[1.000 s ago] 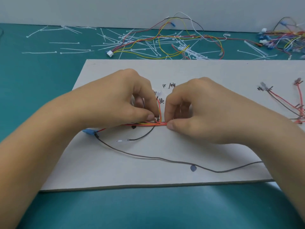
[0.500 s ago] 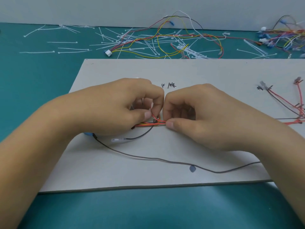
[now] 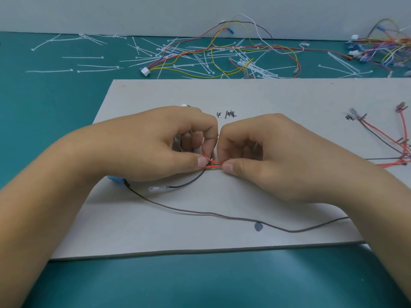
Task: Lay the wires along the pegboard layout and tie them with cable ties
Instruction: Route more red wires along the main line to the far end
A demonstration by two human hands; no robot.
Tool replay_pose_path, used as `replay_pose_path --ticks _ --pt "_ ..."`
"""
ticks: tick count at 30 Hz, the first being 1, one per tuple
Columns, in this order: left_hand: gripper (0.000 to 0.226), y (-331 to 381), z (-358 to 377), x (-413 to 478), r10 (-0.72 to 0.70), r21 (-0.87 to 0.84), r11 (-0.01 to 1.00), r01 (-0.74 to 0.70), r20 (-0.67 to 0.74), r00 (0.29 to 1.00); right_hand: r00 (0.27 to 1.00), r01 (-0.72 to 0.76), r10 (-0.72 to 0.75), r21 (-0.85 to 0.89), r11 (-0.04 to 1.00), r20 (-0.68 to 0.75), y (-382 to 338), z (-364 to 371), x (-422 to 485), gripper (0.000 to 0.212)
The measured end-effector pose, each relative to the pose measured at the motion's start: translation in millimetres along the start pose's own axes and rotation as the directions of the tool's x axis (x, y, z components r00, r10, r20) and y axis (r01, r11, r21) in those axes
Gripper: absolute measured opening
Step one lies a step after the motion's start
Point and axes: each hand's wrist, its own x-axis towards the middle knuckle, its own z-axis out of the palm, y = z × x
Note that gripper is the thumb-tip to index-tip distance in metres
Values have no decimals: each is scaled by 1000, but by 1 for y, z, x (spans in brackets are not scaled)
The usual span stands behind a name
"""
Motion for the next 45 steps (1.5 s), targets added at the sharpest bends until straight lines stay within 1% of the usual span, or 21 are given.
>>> replay_pose_path --ticks 6,13,15,17,20,24,29,32,35,38,41,43,45 --pt "14 -3 1 -2 6 2 1000 -6 -12 1000 1000 6 -6 9 1000 -6 1 0 0 14" --pt "5 -1 0 2 -18 -51 999 17 -17 1000 1000 -11 11 23 1000 5 0 0 2 14" --pt "8 -2 0 2 -21 -50 999 20 -20 1000 1000 -13 13 23 1000 4 -1 0 2 15" --pt "4 -1 1 1 -19 -64 998 16 -32 999 1000 -19 19 15 1000 2 -1 0 2 15" --pt "9 0 1 0 -10 -66 998 7 -48 999 1000 -28 28 -7 1000 -14 -3 2 2 16" --pt "10 0 1 0 -3 -67 998 -1 -55 999 999 -46 46 8 999 -20 -4 2 3 16" --pt "10 0 1 -1 16 -106 994 -27 -105 994 998 -54 55 13 998 -38 -3 4 3 14" --pt "8 0 2 -1 23 -75 997 -33 -131 991 998 -54 54 6 999 -26 -6 3 3 15" --pt "11 -1 2 -3 18 -27 999 -23 -153 988 995 -84 85 23 996 -58 -7 6 3 21" --pt "13 -5 -6 -6 45 16 999 -43 -215 976 985 -121 124 36 992 -123 -8 11 4 27" --pt "12 -13 -17 -12 38 66 998 -20 -283 958 983 -137 139 29 990 -117 -8 11 3 25" --pt "13 -19 -22 -16 18 93 996 11 -310 951 987 -122 121 -11 992 -104 -9 9 1 23" --pt "14 -23 -26 -17 -2 89 995 33 -326 945 992 -84 74 -100 991 -100 -11 8 0 22"
